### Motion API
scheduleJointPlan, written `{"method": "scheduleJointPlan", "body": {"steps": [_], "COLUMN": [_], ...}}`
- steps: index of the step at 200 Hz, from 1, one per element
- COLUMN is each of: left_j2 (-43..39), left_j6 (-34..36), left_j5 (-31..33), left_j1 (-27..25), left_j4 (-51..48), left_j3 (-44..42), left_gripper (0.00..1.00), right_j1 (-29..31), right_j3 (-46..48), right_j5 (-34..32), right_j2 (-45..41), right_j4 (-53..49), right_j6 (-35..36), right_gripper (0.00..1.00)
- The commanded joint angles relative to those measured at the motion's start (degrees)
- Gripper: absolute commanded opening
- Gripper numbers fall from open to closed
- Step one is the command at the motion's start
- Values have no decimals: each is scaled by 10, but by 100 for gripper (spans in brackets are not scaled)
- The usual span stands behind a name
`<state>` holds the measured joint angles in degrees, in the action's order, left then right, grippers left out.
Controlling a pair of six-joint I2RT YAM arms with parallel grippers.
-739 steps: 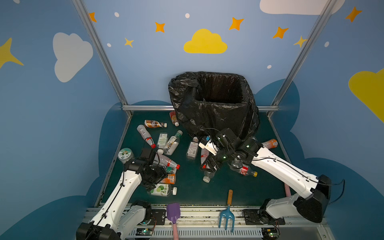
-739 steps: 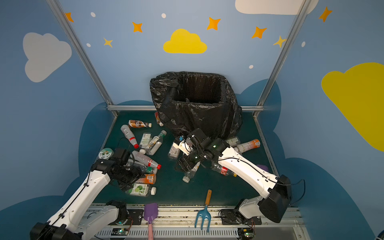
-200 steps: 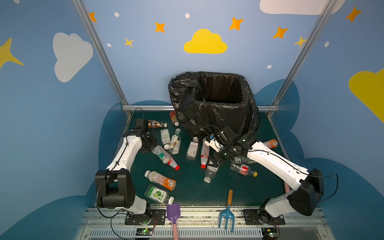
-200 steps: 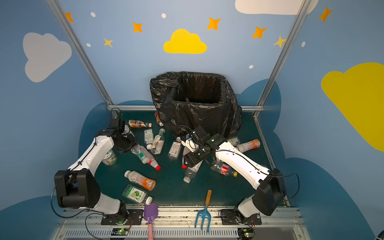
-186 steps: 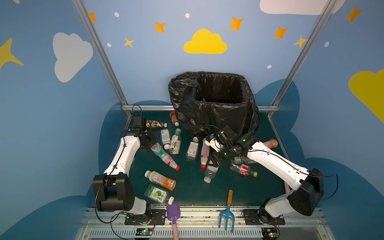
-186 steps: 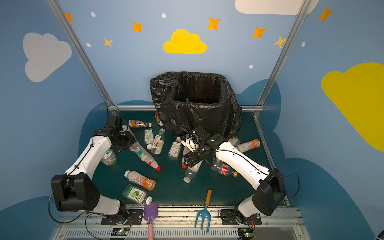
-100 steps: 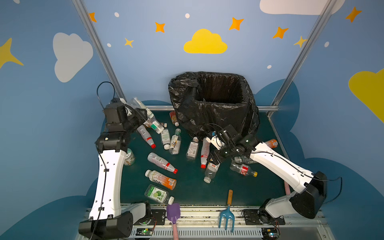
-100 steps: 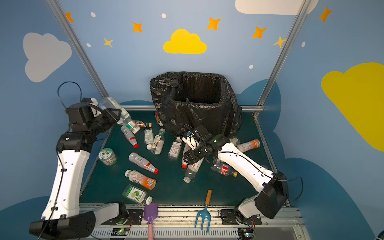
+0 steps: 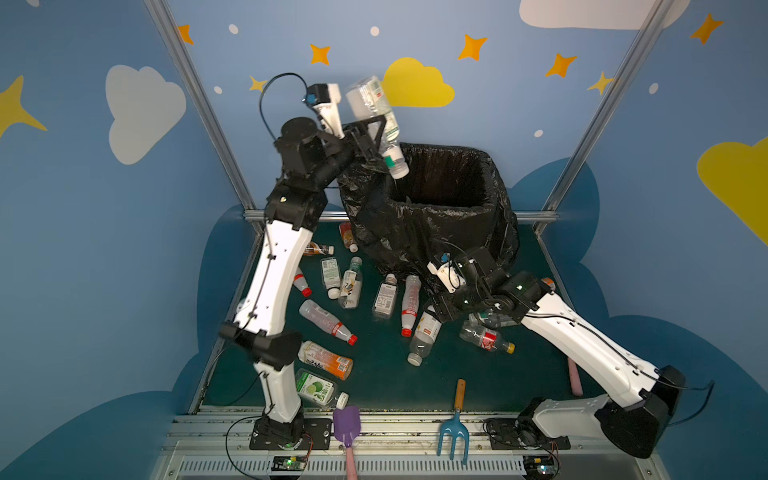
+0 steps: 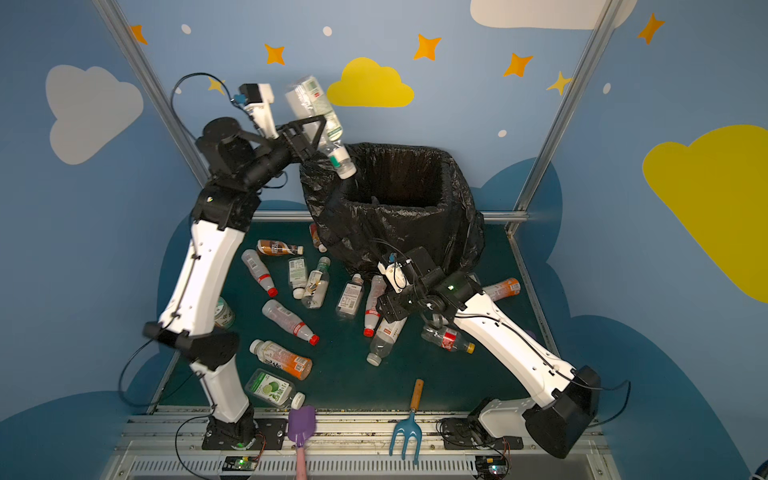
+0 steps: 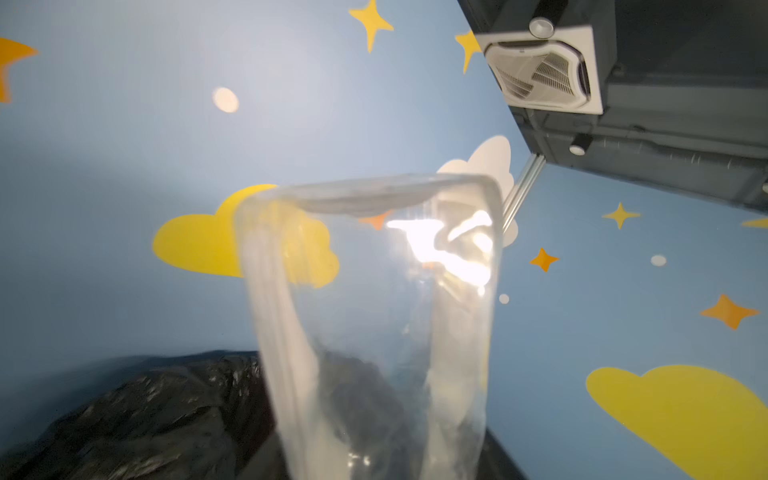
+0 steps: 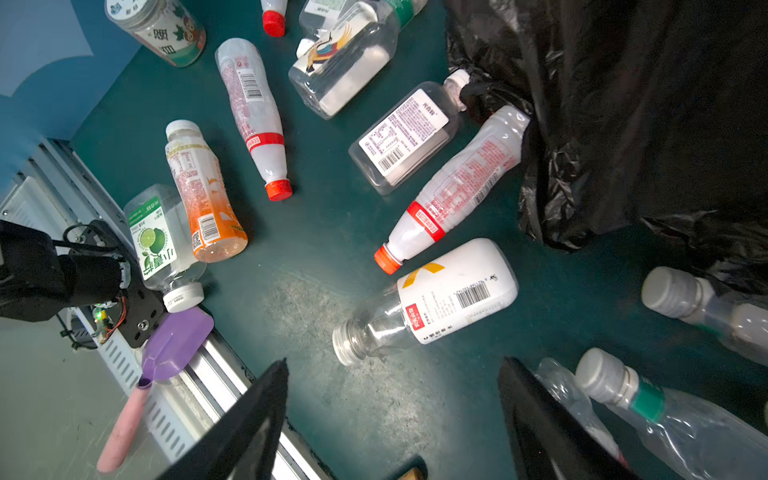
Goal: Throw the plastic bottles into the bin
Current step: 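Lift the clear square bottle with the left gripper over the bin and release it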
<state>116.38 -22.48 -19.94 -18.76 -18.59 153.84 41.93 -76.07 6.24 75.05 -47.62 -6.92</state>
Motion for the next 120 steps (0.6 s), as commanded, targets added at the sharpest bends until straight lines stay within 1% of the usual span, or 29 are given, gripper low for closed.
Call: {"method": "scheduleJointPlan", "body": {"steps": [1,8,14,28,39,60,62,67,82,92,105,120], "left_j2": [167,145,119,53,1,-78,-85,-100,-145,-176,-223,-277], "left_j6": [13,-20,-25,10,33,70,74,83,104,114,119,117], "left_j5": [18,8,10,40,53,74,89,100,116,119,121,112], "left_j1": [-11,-3,-2,-12,-16,-17,-17,-17,-16,-17,-17,-17], "left_j4": [-150,-132,-119,-108,-101,-132,-137,-152,-193,-211,-221,-215], "left_j3": [259,214,166,78,23,-39,-43,-55,-102,-146,-229,-335], "left_gripper": [100,100,100,100,100,100,100,100,100,100,100,100], "right_j1": [-13,-18,-23,-42,-60,-97,-101,-112,-152,-186,-232,-281], "right_j3": [16,21,26,43,61,94,96,103,117,122,123,118], "right_j5": [-26,-32,-35,-35,-27,-26,-28,-31,-40,-31,-20,-7], "right_j2": [-29,-42,-54,-91,-123,-175,-179,-187,-205,-210,-206,-190], "right_j4": [-6,-6,-6,5,21,42,43,43,31,19,-10,-58], "right_j6": [-21,-28,-36,-61,-87,-142,-148,-161,-207,-234,-260,-273], "right_gripper": [80,80,81,82,82,83,83,82,82,82,82,82]}}
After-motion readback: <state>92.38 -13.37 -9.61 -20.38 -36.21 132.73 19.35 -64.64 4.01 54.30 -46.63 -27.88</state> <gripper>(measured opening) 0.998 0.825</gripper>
